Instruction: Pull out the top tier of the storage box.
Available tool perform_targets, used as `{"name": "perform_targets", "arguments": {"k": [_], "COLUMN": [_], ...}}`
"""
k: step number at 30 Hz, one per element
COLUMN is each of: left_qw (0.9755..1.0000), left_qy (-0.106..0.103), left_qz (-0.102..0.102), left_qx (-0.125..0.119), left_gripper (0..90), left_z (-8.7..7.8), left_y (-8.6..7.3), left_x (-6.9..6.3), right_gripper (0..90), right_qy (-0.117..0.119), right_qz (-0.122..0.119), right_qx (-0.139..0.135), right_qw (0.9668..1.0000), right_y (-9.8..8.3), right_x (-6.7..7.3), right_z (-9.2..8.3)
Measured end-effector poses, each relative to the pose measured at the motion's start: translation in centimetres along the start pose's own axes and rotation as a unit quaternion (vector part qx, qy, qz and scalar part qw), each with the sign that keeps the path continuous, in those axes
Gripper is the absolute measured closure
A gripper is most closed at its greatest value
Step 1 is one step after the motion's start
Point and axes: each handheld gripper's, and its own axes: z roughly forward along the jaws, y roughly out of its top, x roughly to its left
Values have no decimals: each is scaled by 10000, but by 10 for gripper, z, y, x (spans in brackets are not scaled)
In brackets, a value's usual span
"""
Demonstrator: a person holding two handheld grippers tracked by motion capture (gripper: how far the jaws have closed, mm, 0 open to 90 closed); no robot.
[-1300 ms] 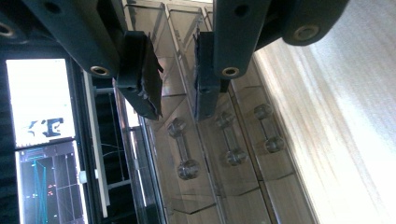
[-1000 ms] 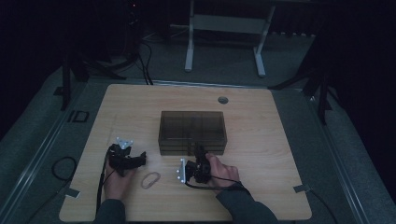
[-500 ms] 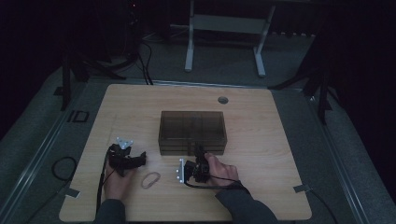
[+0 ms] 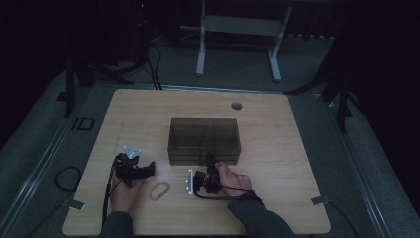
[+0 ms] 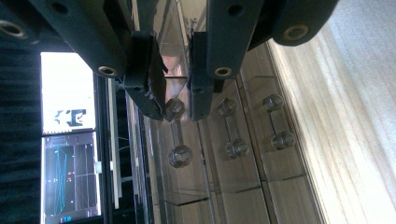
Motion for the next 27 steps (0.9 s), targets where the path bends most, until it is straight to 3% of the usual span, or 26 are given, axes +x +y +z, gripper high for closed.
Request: {"name": "perform_targets", "arguments": {"k": [27], "left_qw": [10000], "left_qy": [1], "left_qz": [-1], "left_qx": [1], "left_gripper": [131], "left_z": [0], "left_y": [0], "left_x": [0], "right_gripper": [785], "right_qy": [-381], "right_qz": [-426], "right_qx": [20], "right_qw": [9984], "right_y": [-1], "right_x": [7], "right_z": [7]}}
